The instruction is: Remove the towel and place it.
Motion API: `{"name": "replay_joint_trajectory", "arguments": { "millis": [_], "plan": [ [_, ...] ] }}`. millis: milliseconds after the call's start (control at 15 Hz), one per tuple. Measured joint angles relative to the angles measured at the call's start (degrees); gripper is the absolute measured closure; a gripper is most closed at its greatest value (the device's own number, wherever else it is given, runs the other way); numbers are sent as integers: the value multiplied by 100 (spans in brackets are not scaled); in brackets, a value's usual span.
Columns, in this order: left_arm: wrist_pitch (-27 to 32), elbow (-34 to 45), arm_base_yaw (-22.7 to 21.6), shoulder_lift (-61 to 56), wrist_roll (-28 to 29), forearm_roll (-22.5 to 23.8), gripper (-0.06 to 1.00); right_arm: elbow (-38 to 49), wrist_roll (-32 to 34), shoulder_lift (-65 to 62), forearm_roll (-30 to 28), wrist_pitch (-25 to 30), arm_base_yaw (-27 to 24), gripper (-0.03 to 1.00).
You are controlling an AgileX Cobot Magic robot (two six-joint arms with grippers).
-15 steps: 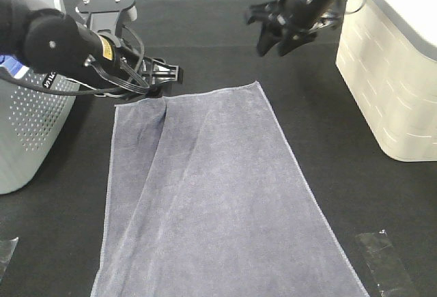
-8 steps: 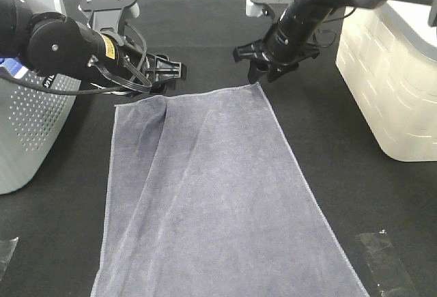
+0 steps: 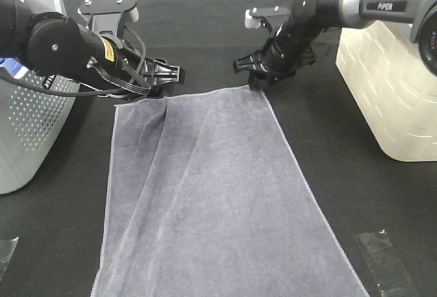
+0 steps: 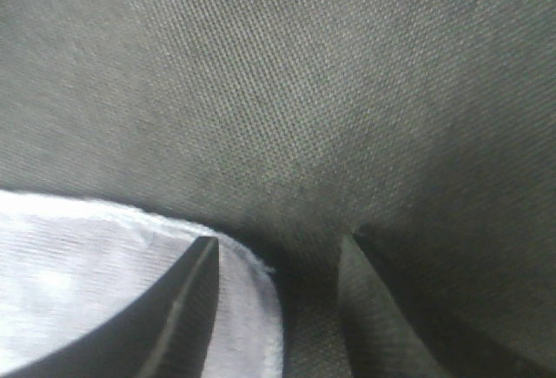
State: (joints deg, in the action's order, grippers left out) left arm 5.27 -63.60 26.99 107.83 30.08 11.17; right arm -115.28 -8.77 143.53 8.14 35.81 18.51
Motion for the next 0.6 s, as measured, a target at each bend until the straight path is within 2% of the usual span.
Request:
{"name": "replay_joint_trajectory", "arguments": {
  "millis": [133,267,333,467,533,600],
  "plan": [
    [0,0,0,0,0,0,35,-23,0,103,-29,-34,0,55],
    [6,0,0,0,0,0,35,-23,0,103,-97,-40,0,68],
    [6,0,0,0,0,0,35,-23,0,103,-97,-40,0,68],
    [6,0,0,0,0,0,35,-23,0,109,-86,-29,0,90],
    [6,0,0,0,0,0,35,-23,0,109,-40,-11,0,97],
    [6,0,0,0,0,0,35,-46,0,120,-11,29,0,97]
  ]
}}
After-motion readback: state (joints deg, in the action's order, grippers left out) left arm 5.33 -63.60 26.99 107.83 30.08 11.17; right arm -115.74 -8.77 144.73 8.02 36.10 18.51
